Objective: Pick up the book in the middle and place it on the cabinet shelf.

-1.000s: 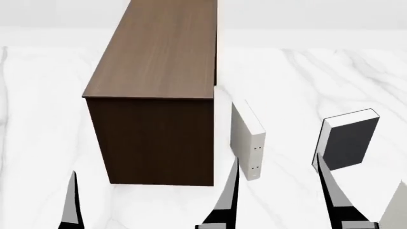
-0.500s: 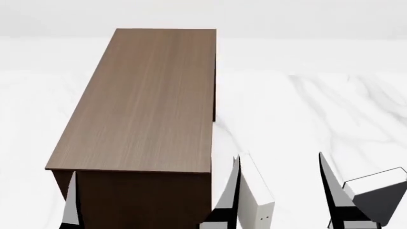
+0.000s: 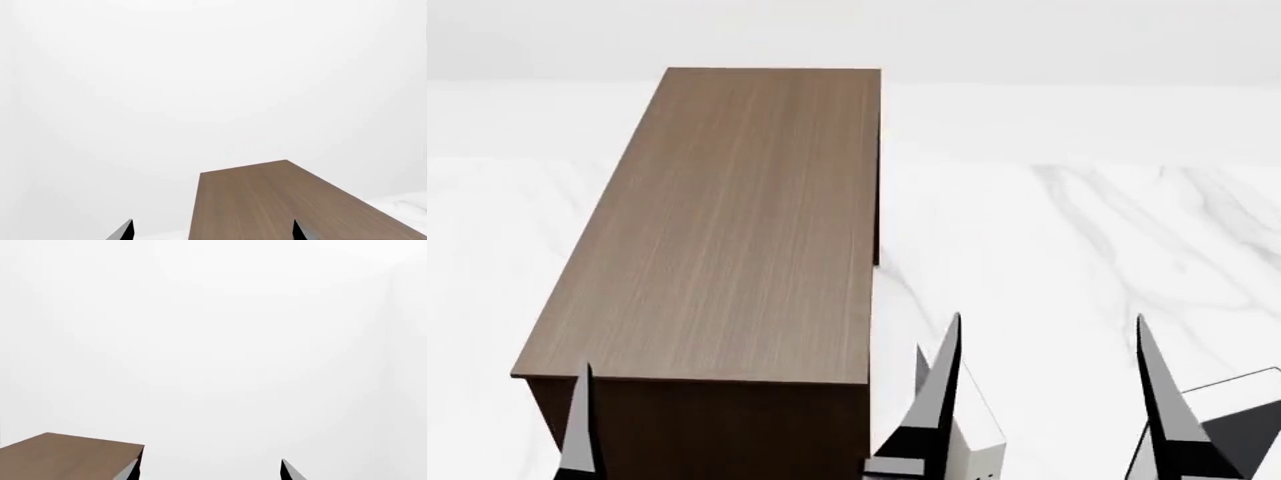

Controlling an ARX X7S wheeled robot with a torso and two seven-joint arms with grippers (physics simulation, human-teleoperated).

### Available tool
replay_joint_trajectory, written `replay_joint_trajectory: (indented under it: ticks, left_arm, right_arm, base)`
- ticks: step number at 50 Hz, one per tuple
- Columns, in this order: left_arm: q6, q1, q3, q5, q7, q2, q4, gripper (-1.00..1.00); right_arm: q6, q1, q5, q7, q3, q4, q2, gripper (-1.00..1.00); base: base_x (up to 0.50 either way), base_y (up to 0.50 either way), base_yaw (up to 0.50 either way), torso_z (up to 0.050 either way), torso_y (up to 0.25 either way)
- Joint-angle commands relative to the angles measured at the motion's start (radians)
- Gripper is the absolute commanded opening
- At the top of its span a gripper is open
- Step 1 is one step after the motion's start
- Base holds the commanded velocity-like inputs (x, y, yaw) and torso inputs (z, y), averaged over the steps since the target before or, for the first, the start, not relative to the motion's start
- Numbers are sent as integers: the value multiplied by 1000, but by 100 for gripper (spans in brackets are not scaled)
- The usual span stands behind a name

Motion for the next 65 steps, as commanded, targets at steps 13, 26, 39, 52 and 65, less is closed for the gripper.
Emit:
replay_joint_trajectory:
  ticks: [13,26,39,52,65]
  left_arm:
    - [3,-2,-12,2,11,5,0,100]
    - [0,-5,-8,-7,-2,-4,-3,100]
    - [-20,-7,-9,-27,-8,-7,-10,100]
    - [-39,-14,-12,-49,-15,-10,-3,100]
    - [-41,-17,-15,-66,-22,-15,-1,100]
  right_arm:
    - [-112,-31,63,8,56,7,-7,100]
    - [-105,-31,73,19,58,3,-2,100]
    - [-82,-24,72,25,50,7,6,100]
    - [-52,-12,62,24,31,6,17,100]
    - [-57,-10,62,32,25,18,22,100]
  base:
    - [0,0,-414,0,0]
    - [0,0,-500,0,0]
    - [-5,-21,-462,3,0]
    - [-7,-29,0,50,0]
    - [0,0,0,50,0]
